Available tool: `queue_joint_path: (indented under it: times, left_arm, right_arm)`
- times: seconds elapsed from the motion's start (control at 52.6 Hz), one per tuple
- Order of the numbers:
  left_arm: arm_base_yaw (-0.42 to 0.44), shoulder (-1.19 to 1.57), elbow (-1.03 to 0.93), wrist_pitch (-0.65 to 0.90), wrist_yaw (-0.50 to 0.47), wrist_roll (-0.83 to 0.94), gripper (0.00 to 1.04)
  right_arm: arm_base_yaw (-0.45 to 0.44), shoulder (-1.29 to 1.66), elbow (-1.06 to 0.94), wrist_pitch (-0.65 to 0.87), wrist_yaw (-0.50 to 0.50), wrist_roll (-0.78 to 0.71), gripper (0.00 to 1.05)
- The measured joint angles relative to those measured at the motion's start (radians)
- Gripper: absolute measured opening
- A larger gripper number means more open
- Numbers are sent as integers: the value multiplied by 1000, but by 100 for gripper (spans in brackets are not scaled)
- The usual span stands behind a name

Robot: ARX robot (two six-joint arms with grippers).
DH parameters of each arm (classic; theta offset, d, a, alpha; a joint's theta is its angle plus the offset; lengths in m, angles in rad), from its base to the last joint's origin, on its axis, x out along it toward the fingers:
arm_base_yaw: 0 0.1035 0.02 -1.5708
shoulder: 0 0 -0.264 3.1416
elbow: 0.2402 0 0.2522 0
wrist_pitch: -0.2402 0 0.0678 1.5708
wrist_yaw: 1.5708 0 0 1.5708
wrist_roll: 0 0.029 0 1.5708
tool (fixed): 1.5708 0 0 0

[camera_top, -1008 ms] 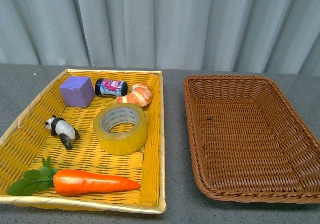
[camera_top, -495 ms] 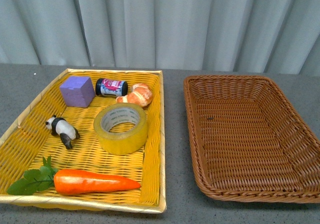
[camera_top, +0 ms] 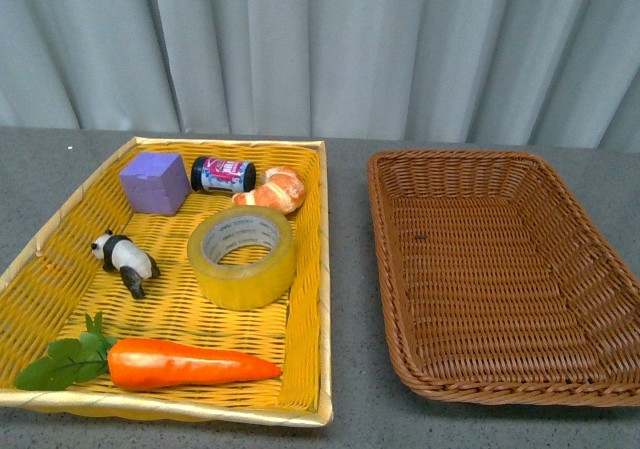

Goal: Move tape to another basket

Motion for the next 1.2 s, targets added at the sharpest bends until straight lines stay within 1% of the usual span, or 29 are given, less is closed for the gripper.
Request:
queue_joint_path:
  times: [0.476,0.514,0.552,0.571,0.609,0.666,0.723,0.78,0.799,0.875,0.932,1.027,1.122,1.198]
  left_arm:
    - [0,0,0,0,0,0,98]
    - [-8,7,3,-13,-26,-9,98]
    - [-37,41,24,-80,-104,-50,98]
    - [-49,69,33,-94,-148,-76,98]
    - [-67,145,36,-77,-181,-110,98]
    - [-72,241,40,1,-174,-121,98]
    - [-64,338,55,97,-155,-121,98]
    - [-32,474,91,224,-113,-134,98]
    - [-27,497,99,242,-103,-138,98]
    - [0,726,187,380,-52,-164,98]
    - [-9,910,272,403,-15,-172,98]
    - [-28,1125,368,434,20,-185,98]
    - [-40,1312,486,428,37,-180,98]
    - [-51,1442,589,380,58,-168,98]
  right_arm:
    - [0,0,0,0,0,0,96]
    - [0,0,0,0,0,0,96]
    - [0,0,0,0,0,0,96]
    - [0,0,0,0,0,0,96]
    - [0,0,0,0,0,0,96]
    - [0,0,0,0,0,0,96]
    - [0,0,0,0,0,0,96]
    - [0,0,0,0,0,0,96]
    - [0,0,0,0,0,0,96]
    - [0,0,0,0,0,0,96]
    - [0,0,0,0,0,0,96]
    - [0,0,0,0,0,0,96]
    - [0,0,0,0,0,0,96]
    - [0,0,0,0,0,0,96]
